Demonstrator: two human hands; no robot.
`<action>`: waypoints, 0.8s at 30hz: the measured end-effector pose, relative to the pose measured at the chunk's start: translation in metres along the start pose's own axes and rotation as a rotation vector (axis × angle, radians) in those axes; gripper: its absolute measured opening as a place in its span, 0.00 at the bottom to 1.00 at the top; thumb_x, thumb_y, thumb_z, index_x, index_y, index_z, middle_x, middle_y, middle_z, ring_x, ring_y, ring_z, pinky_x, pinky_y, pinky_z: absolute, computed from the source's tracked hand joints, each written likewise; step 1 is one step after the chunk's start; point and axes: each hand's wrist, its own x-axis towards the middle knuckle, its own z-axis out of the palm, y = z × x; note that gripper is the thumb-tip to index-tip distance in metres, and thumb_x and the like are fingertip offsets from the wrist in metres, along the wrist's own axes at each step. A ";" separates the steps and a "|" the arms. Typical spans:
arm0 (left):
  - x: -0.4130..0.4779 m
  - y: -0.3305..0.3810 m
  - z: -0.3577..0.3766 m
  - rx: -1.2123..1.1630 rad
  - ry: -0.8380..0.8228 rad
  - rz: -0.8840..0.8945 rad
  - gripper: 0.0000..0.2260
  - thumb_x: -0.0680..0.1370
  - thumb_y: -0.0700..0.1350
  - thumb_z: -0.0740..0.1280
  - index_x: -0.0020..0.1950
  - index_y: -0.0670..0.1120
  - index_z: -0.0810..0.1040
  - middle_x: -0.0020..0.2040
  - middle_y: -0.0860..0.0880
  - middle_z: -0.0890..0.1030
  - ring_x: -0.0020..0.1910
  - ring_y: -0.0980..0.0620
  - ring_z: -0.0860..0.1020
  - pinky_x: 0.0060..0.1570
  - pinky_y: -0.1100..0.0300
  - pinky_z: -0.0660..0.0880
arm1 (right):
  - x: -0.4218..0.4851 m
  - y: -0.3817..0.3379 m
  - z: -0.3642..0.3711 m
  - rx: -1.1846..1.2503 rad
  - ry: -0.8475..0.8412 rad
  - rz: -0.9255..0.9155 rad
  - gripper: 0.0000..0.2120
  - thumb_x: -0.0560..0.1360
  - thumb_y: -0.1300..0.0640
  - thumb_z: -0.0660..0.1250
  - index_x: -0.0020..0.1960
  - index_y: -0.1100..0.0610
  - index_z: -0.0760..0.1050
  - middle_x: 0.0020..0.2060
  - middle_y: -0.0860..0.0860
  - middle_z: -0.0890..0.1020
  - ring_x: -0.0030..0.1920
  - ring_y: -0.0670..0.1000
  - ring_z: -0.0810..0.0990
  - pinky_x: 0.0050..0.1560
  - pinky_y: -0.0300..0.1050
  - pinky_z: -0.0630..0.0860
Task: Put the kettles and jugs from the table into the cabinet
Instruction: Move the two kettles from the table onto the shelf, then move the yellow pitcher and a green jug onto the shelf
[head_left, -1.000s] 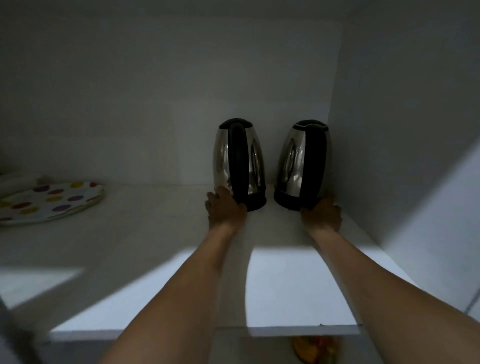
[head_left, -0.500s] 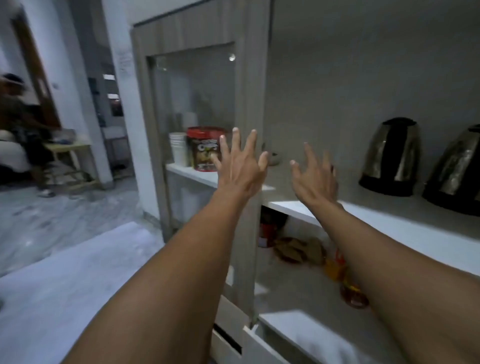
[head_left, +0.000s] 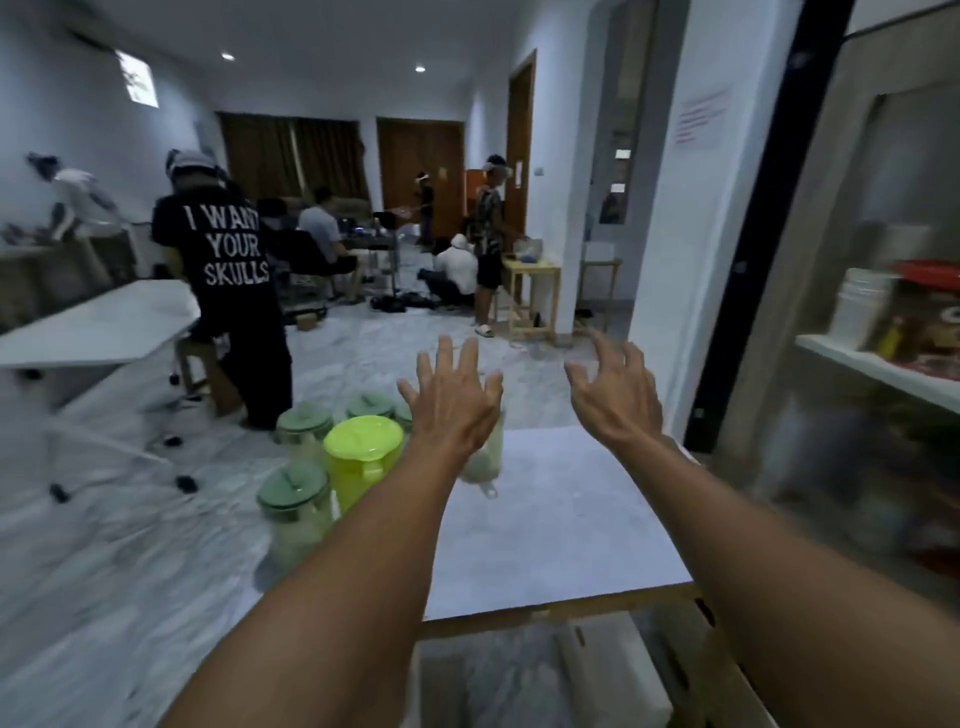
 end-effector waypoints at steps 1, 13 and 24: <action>0.002 -0.032 -0.005 0.020 -0.003 -0.048 0.27 0.82 0.57 0.54 0.80 0.52 0.55 0.81 0.46 0.51 0.79 0.40 0.50 0.72 0.34 0.51 | -0.002 -0.018 0.027 0.020 -0.050 -0.008 0.27 0.80 0.40 0.55 0.77 0.45 0.59 0.78 0.55 0.59 0.74 0.63 0.62 0.70 0.61 0.65; -0.019 -0.252 0.040 -0.257 0.109 -0.860 0.26 0.76 0.52 0.69 0.67 0.38 0.65 0.67 0.36 0.69 0.65 0.35 0.70 0.60 0.45 0.70 | -0.037 -0.098 0.273 0.170 -0.662 0.189 0.33 0.75 0.38 0.65 0.72 0.58 0.65 0.69 0.57 0.74 0.68 0.62 0.73 0.63 0.52 0.71; -0.005 -0.276 0.103 -0.665 0.068 -1.037 0.19 0.79 0.54 0.65 0.43 0.39 0.82 0.44 0.40 0.82 0.47 0.40 0.80 0.48 0.49 0.75 | -0.020 -0.090 0.335 0.352 -0.700 0.261 0.18 0.74 0.48 0.67 0.60 0.55 0.78 0.57 0.56 0.82 0.59 0.60 0.78 0.60 0.54 0.76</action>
